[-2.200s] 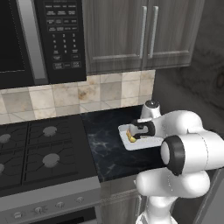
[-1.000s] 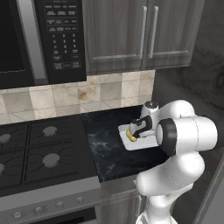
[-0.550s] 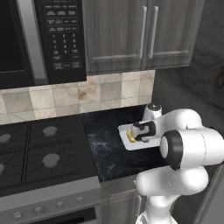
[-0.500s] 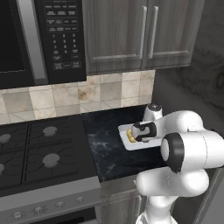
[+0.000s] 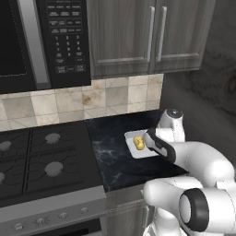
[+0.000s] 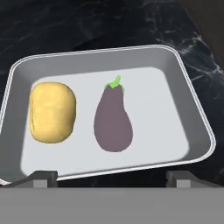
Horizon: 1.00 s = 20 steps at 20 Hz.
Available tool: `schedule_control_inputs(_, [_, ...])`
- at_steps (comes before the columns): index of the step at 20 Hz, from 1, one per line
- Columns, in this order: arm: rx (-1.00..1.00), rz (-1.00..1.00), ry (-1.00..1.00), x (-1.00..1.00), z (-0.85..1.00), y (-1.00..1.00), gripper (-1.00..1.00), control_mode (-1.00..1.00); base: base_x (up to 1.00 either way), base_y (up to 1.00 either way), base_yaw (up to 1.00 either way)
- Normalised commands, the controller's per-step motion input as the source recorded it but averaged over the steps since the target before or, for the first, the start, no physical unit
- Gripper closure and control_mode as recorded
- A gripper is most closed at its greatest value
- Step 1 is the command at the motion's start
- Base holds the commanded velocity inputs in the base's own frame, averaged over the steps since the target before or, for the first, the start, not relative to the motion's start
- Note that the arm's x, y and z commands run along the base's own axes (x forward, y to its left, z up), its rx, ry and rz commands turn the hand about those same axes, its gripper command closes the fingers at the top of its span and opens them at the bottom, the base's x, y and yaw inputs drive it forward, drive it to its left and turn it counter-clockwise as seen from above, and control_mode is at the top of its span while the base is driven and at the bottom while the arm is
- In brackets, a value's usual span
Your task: Take the eggplant and potato out of the freezer and place them in the tupperware container on the counter. Then put the tupperware containing the vegetables back in the freezer.
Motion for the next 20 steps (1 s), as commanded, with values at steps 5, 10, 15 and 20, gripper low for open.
schedule_control_inputs(5, [0.01,-0.03,0.0,0.0,0.23,-0.24,-1.0,-1.0,0.0,0.0,0.0])
schedule_control_inputs(10, [0.0,-0.07,0.01,0.0,0.0,-0.36,-1.0,-1.0,0.0,0.0,0.0])
schedule_control_inputs(15, [0.0,-0.1,0.0,0.0,0.0,-0.32,-1.0,-1.0,0.0,0.0,0.0])
schedule_control_inputs(20, [0.0,-0.05,0.0,0.0,0.0,-0.29,-1.0,-1.0,0.0,0.0,0.0])
